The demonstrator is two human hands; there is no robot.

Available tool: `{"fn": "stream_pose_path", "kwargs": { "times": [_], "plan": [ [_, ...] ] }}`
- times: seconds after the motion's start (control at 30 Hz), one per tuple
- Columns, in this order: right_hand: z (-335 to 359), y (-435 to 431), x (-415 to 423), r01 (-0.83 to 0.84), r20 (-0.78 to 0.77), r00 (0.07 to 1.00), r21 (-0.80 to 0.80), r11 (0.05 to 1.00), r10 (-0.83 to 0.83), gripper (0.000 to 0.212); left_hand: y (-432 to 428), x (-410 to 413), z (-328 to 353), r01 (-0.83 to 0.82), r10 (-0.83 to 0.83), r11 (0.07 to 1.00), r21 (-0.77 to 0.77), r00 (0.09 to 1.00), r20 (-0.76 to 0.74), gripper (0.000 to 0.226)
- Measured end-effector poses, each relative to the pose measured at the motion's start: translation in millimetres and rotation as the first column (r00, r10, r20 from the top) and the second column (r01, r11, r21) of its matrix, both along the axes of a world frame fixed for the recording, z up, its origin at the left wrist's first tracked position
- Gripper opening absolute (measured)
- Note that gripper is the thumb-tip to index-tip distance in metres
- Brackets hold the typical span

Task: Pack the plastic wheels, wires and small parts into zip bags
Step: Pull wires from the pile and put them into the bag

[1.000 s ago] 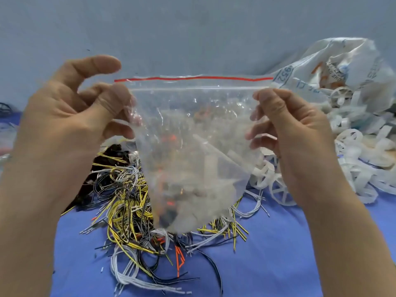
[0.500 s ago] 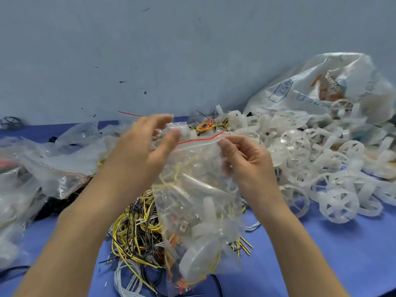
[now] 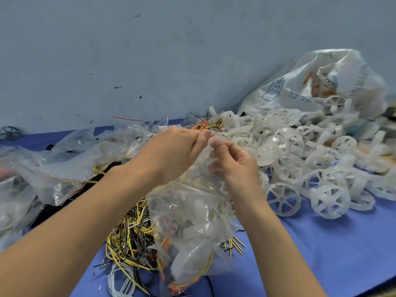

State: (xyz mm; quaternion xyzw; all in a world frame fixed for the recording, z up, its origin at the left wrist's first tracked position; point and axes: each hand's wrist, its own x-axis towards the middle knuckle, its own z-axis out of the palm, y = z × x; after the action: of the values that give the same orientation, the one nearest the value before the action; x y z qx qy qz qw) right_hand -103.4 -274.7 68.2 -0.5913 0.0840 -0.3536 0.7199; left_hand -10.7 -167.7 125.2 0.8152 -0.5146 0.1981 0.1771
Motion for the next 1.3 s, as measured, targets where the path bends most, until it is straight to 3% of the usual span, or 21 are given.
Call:
{"fn": "stream_pose_path", "kwargs": {
  "times": [0.1,0.17,0.27,0.33,0.47,0.6,0.97,1.17,1.3],
  "plan": [
    [0.8,3.4,1.9,-0.144,0.029,0.989,0.121,0.982,0.142,0.015,-0.2,-4.1,-3.4,-0.040,0.043,0.998,-0.048,0.997,0.068,0.047],
    [1.0,3.0,2.2,-0.151,0.057,0.988,0.151,0.977,0.144,0.014,-2.4,-4.8,-3.1,-0.043,0.045,0.998,-0.036,0.998,0.045,0.047],
    [-0.2,1.0,2.7,-0.109,0.063,0.993,0.153,0.982,0.100,0.016,-6.0,-0.8,-3.5,0.066,-0.065,0.998,-0.003,0.983,-0.171,0.045],
    [-2.4,0.1,4.3,-0.101,0.063,0.994,0.182,0.978,0.091,0.016,-6.7,0.2,-3.1,0.103,-0.096,0.994,0.022,0.971,-0.218,0.038],
    [-6.0,0.9,8.3,-0.090,0.086,0.994,0.246,0.965,0.071,0.012,-5.4,-2.3,-5.9,0.042,-0.034,0.992,0.123,0.997,-0.064,0.033],
    [-7.9,1.0,10.7,-0.037,0.078,0.997,0.258,0.965,0.017,0.011,-0.4,-10.0,-11.4,0.004,-0.006,0.997,0.075,0.999,0.037,0.048],
    [-7.4,-13.8,7.0,0.071,0.025,0.996,0.344,0.936,-0.085,0.015,27.6,-11.7,-17.7,-0.048,0.048,0.974,0.220,0.999,0.007,0.052],
    [-10.1,-18.5,7.3,0.121,0.000,0.992,0.329,0.936,-0.128,0.019,57.4,-7.7,-20.8,-0.015,0.015,0.985,0.174,1.000,0.004,0.038],
    [-10.4,-27.9,4.6,0.127,0.027,0.989,0.354,0.927,-0.146,0.014,74.7,-3.4,-21.4,0.018,-0.018,0.991,0.135,1.000,-0.002,0.041]
  ]
}}
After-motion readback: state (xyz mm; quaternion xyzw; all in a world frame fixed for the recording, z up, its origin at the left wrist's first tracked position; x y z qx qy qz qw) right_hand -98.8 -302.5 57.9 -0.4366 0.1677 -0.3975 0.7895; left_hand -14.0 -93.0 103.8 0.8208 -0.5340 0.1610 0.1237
